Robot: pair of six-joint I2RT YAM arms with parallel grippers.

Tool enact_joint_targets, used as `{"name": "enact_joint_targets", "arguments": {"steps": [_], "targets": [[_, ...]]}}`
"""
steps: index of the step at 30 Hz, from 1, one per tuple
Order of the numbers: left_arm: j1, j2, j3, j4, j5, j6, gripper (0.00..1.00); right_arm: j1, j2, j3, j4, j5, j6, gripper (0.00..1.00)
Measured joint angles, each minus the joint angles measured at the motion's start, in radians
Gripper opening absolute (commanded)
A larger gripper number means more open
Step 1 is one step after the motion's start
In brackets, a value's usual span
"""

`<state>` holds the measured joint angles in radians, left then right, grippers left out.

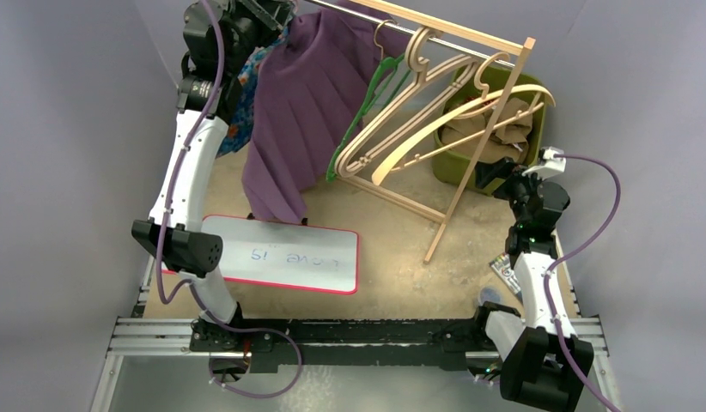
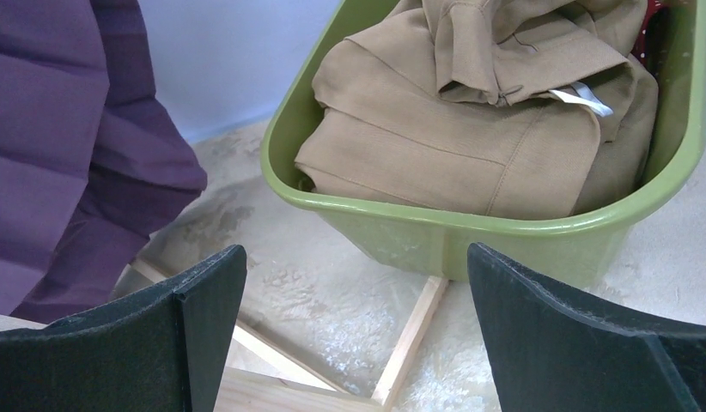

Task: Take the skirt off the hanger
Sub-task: Pick up the hanger from the clothesline.

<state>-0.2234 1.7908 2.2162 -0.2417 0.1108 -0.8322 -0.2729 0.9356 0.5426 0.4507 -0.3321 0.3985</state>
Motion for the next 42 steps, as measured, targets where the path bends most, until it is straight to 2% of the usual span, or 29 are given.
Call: {"name": "enact_joint_targets", "arguments": {"steps": [13, 21, 29, 35, 42], "targets": [[0.000, -0.090, -0.085, 0.060, 0.000, -0.198, 0.00, 0.000, 0.000, -0.001, 0.002, -0.001, 0.001, 0.99], [0.000, -0.182, -0.212, 0.155, -0.008, -0.325, 0.00, 0.000, 0.000, -0.002, -0.001, 0.000, 0.000, 0.99], [0.000, -0.295, -0.359, 0.177, -0.034, -0.304, 0.00, 0.000, 0.000, -0.010, 0.016, -0.001, 0.005, 0.99], [0.000, -0.389, -0.551, 0.248, -0.053, -0.285, 0.00, 0.000, 0.010, -0.021, 0.017, -0.003, 0.011, 0.99], [0.000, -0.400, -0.666, 0.318, -0.061, -0.282, 0.00, 0.000, -0.028, -0.004, -0.129, 0.036, 0.021, 0.98]]}}
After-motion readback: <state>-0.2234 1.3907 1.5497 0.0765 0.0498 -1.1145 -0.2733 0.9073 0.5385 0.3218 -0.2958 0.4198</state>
